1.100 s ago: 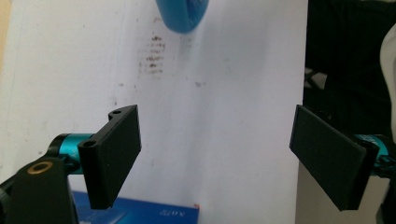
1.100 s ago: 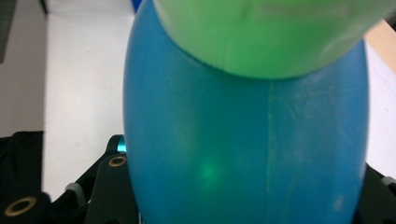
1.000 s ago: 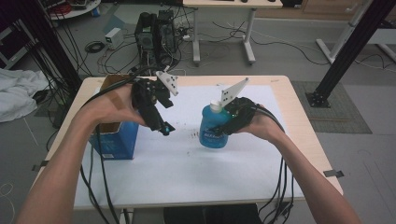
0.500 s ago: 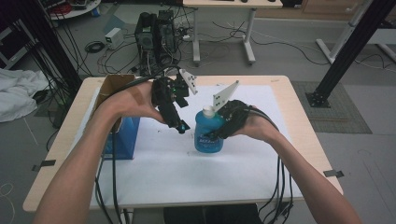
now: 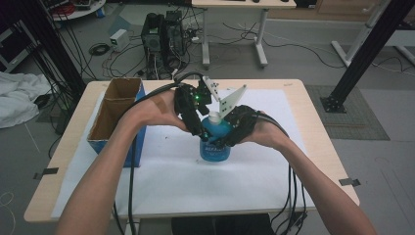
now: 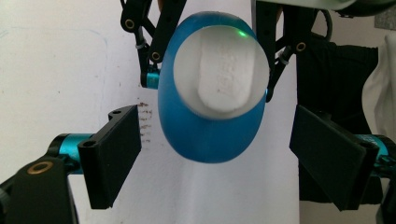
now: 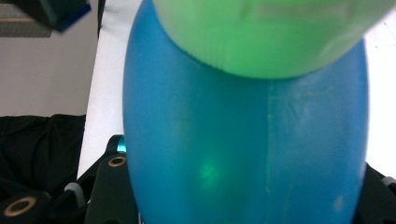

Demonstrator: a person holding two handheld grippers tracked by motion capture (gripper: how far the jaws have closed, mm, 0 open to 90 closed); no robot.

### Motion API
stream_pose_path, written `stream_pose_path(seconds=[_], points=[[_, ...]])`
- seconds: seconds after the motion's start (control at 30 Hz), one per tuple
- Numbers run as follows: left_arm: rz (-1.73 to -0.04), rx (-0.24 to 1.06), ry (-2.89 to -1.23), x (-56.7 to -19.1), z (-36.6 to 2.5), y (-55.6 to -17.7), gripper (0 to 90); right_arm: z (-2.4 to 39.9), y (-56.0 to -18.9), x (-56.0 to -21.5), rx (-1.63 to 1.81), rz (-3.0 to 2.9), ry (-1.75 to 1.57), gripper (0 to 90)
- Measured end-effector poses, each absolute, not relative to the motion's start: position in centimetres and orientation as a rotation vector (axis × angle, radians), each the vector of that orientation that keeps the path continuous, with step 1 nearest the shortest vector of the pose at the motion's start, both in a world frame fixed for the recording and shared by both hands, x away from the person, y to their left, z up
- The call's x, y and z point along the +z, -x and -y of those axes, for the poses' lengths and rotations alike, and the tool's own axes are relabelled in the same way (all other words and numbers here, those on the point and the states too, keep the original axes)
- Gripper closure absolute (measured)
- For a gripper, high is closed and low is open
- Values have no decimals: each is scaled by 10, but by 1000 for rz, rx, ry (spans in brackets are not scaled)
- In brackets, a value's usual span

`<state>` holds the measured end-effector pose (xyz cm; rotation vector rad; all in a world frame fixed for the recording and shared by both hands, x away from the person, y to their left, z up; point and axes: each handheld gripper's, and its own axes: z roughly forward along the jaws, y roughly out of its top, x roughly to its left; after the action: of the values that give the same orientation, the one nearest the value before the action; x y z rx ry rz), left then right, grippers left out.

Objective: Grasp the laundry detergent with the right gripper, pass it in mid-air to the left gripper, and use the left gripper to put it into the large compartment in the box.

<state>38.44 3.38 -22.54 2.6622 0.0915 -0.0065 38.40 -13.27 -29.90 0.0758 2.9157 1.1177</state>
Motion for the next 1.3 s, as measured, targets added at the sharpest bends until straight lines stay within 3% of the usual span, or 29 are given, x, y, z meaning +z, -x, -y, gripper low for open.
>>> stream_pose_path(seconds=[1.3], points=[[-93,4,-2629,-245,-22,-389,200,131,-380,-299,1124,-2963,-161,451]])
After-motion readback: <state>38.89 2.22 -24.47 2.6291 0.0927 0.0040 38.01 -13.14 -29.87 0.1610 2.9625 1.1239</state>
